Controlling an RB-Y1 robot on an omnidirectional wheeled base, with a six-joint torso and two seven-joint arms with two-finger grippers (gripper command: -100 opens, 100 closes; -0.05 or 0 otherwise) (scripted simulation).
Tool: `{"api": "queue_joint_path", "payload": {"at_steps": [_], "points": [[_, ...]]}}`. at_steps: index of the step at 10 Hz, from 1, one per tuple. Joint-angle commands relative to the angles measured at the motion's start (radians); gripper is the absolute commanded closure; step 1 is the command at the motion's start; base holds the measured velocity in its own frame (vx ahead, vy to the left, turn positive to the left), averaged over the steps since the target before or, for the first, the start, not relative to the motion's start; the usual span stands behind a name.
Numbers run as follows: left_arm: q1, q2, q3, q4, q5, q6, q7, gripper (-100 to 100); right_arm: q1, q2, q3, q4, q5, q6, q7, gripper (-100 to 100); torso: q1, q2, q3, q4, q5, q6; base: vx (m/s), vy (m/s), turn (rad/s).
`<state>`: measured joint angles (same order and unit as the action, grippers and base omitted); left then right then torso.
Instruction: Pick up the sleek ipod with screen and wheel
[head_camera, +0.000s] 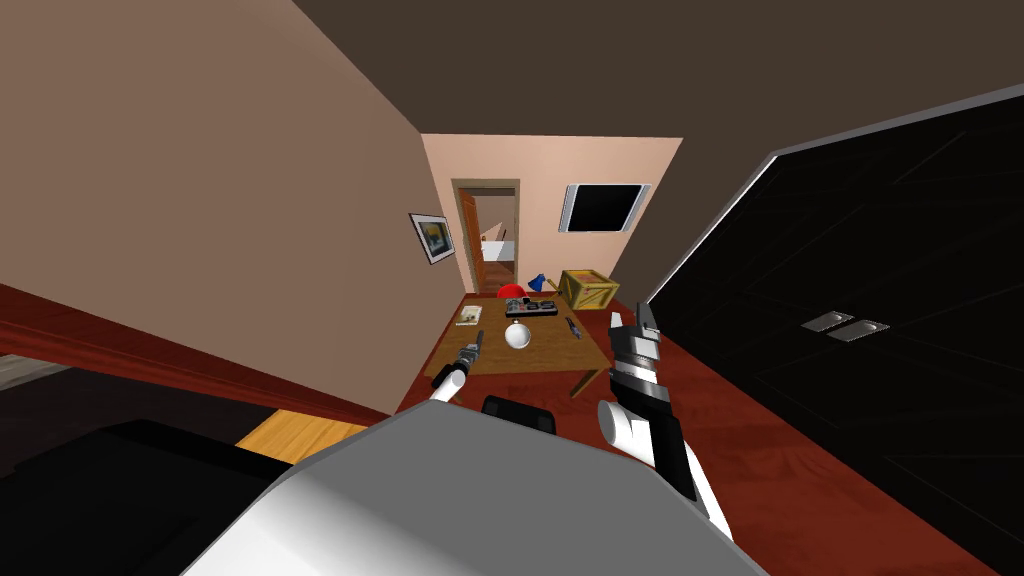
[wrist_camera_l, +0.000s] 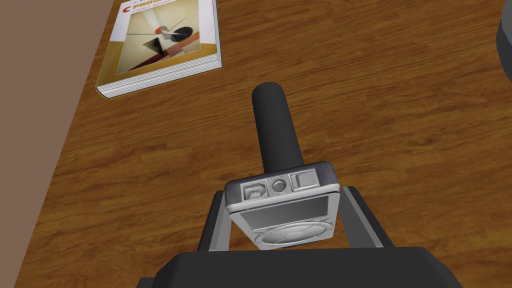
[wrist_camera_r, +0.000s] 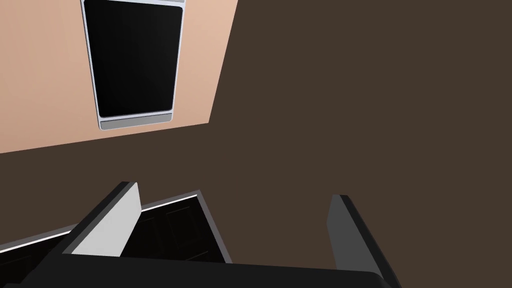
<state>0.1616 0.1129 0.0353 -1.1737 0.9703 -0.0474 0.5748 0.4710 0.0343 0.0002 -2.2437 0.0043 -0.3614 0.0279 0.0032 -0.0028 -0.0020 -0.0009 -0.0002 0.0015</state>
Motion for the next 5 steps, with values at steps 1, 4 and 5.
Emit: {"api": "queue_joint_path", "payload": {"at_steps": [1, 4, 5], "points": [[0.0, 0.0, 0.0, 0.0, 0.0, 0.0, 0.0, 100, 0.0, 0.0, 0.0, 0.0, 0.0, 0.0, 0.0, 0, 0.0, 0.0, 0.0, 0.0, 0.0, 0.0, 0.0, 0.0, 0.0], [-0.003, -0.009, -0.013, -0.003, 0.071, -0.05, -0.064, 100, 0.0, 0.0, 0.0, 0.0, 0.0, 0.0, 0.0, 0, 0.003, 0.002, 0.001, 0.001, 0.001, 0.003, -0.036, 0.047, -0.163], [-0.007, -0.018, -0.027, -0.005, 0.106, -0.095, -0.095, 100, 0.0, 0.0, 0.0, 0.0, 0.0, 0.0, 0.0, 0, 0.004, 0.003, 0.002, 0.001, 0.001, 0.001, -0.063, 0.112, -0.247]]}}
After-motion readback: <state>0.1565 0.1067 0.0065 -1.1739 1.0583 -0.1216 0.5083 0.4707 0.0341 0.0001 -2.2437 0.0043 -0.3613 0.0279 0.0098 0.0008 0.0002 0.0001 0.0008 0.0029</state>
